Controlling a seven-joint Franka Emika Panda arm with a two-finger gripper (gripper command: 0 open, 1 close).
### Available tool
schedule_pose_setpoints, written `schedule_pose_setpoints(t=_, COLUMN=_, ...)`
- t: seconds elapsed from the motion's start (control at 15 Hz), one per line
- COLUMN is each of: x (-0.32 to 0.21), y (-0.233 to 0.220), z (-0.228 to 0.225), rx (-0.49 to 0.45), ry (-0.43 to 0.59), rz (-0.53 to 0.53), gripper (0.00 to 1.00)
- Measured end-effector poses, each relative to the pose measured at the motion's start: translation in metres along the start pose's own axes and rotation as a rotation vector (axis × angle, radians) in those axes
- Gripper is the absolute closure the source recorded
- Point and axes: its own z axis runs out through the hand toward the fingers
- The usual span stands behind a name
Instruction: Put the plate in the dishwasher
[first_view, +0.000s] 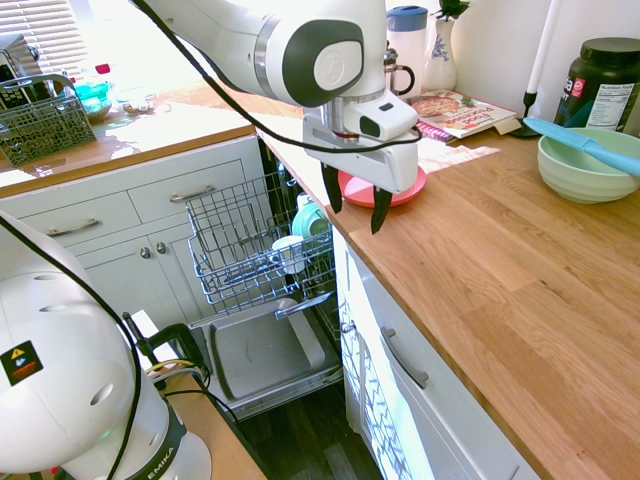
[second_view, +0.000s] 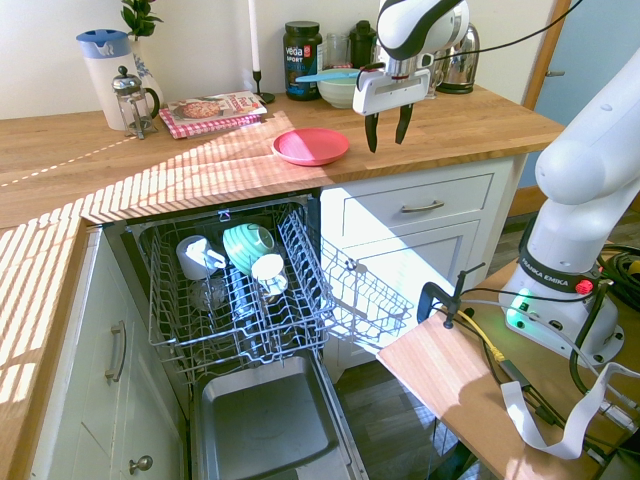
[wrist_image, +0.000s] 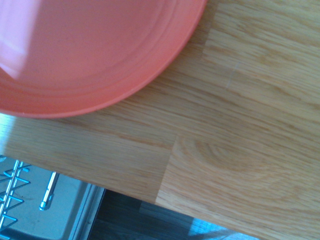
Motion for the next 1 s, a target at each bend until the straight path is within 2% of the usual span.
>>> schedule_pose_setpoints(t=0.13, x=0.001, y=0.000, z=-0.001, rx=0.007, ry=-0.003, rz=0.008, gripper=0.00)
schedule_pose_setpoints(t=0.47, x=0.044, y=-0.014, z=-0.028, rx=0.183, ry=0.044, rz=0.099, gripper=0.00)
schedule_pose_setpoints(t=0.6, x=0.060, y=-0.026, z=-0.012, rx=0.247, ry=0.029, rz=0.112, gripper=0.00)
schedule_pose_setpoints(t=0.87, x=0.082, y=-0.051, z=0.048, rx=0.344, ry=-0.024, rz=0.125, gripper=0.00)
schedule_pose_setpoints(t=1.0, x=0.086, y=-0.053, z=0.050, rx=0.400, ry=-0.027, rz=0.151, gripper=0.00)
